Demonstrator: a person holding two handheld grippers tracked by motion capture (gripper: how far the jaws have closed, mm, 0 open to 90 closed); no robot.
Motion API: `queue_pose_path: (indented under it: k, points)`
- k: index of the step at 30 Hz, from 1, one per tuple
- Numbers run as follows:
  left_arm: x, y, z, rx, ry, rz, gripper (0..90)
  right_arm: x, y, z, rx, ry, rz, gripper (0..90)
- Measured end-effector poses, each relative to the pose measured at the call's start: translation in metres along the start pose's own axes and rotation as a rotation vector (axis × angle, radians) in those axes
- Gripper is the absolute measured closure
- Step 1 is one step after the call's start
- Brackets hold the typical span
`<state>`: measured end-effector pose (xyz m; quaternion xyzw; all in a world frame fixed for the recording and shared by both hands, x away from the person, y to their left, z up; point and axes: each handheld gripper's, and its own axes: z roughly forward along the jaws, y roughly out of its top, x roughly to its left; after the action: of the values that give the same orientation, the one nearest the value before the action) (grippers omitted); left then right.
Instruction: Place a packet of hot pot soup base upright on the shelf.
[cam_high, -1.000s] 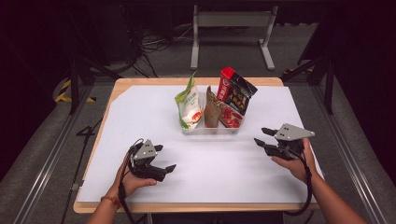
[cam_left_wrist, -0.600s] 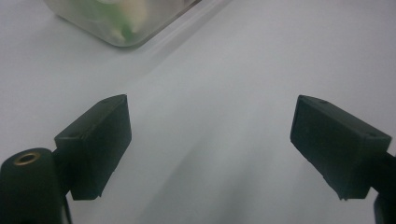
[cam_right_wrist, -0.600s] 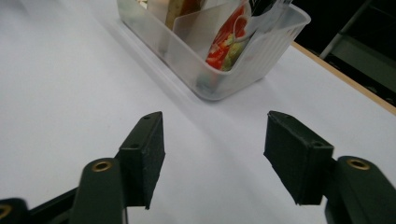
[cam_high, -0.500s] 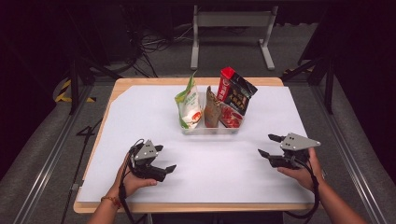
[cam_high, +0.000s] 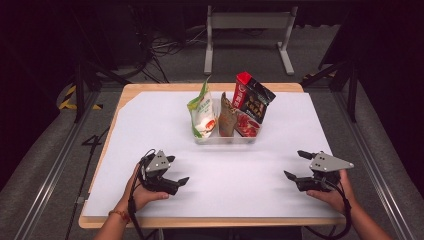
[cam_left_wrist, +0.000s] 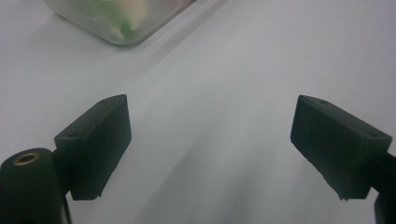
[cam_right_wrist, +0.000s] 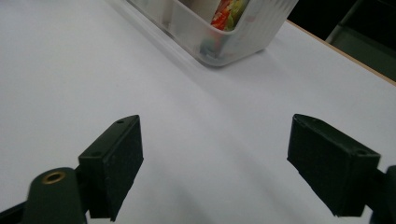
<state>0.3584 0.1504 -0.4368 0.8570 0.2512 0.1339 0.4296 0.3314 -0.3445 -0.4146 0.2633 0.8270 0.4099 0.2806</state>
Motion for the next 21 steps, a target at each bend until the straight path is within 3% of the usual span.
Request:
queue_pose_path:
  k: [9,21]
  points:
    - [0.001,0.000,-0.001,-0.006,0.005,-0.002,13.2,-0.003,-0.012,-0.012,-0.017,-0.013,0.019,14.7]
    - [0.003,0.002,-0.002,-0.008,0.014,0.004,13.1,-0.005,-0.031,-0.024,-0.009,-0.062,0.083,11.8]
